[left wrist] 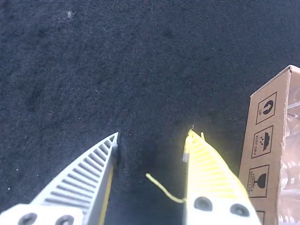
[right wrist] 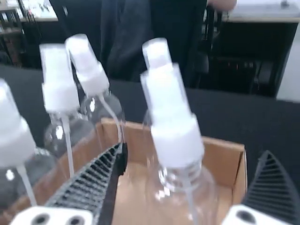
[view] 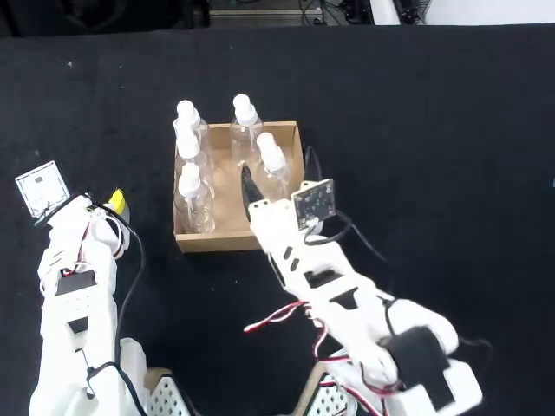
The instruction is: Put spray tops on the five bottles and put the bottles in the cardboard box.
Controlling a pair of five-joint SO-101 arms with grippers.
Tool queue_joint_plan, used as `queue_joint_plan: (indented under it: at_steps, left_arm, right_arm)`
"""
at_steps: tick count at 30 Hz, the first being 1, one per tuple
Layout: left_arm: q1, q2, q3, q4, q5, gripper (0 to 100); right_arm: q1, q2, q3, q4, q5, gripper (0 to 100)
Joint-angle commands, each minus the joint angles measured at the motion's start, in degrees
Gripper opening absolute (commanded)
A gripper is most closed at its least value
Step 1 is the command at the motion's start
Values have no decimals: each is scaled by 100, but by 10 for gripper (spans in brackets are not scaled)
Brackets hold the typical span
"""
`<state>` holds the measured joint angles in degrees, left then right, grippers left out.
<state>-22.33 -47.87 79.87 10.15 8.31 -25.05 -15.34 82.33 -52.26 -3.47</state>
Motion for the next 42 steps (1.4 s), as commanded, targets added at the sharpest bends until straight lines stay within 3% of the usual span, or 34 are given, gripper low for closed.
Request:
queue_joint_plan:
  at_steps: [1,10,19,22,24,26,27,29,34,42]
  left_arm:
    - [13,-53,-101,-114,-35,202]
    - [4,-53,-92,-114,-35,202]
    - [-242,-62,-66,-62,-35,199]
    - [-259,-176,-145,273,-35,113]
    - [-233,-527,-251,782,-35,30]
    - [-224,-1099,-242,1240,18,45]
    - [-224,-1415,-215,1407,18,52]
    - [-198,-2066,-40,1591,-18,31]
    - [347,-3657,646,1908,-651,30]
    - [1051,-5644,778,3437,-862,30]
  right_arm:
    - [-9,-673,-374,492,53,376]
    - [-9,-2431,-505,1767,53,375]
    - [62,-4585,-1244,5081,9,374]
    - [334,-5253,-1244,6136,9,300]
    - [651,-5684,-1244,6892,9,181]
    - [1055,-6123,-1244,7490,9,30]
    - [1240,-6299,-1244,7763,9,5]
    - [1495,-6598,-1218,8387,18,51]
    - [1556,-7090,-1182,9811,53,10]
    - [1600,-8198,-716,11244,53,11]
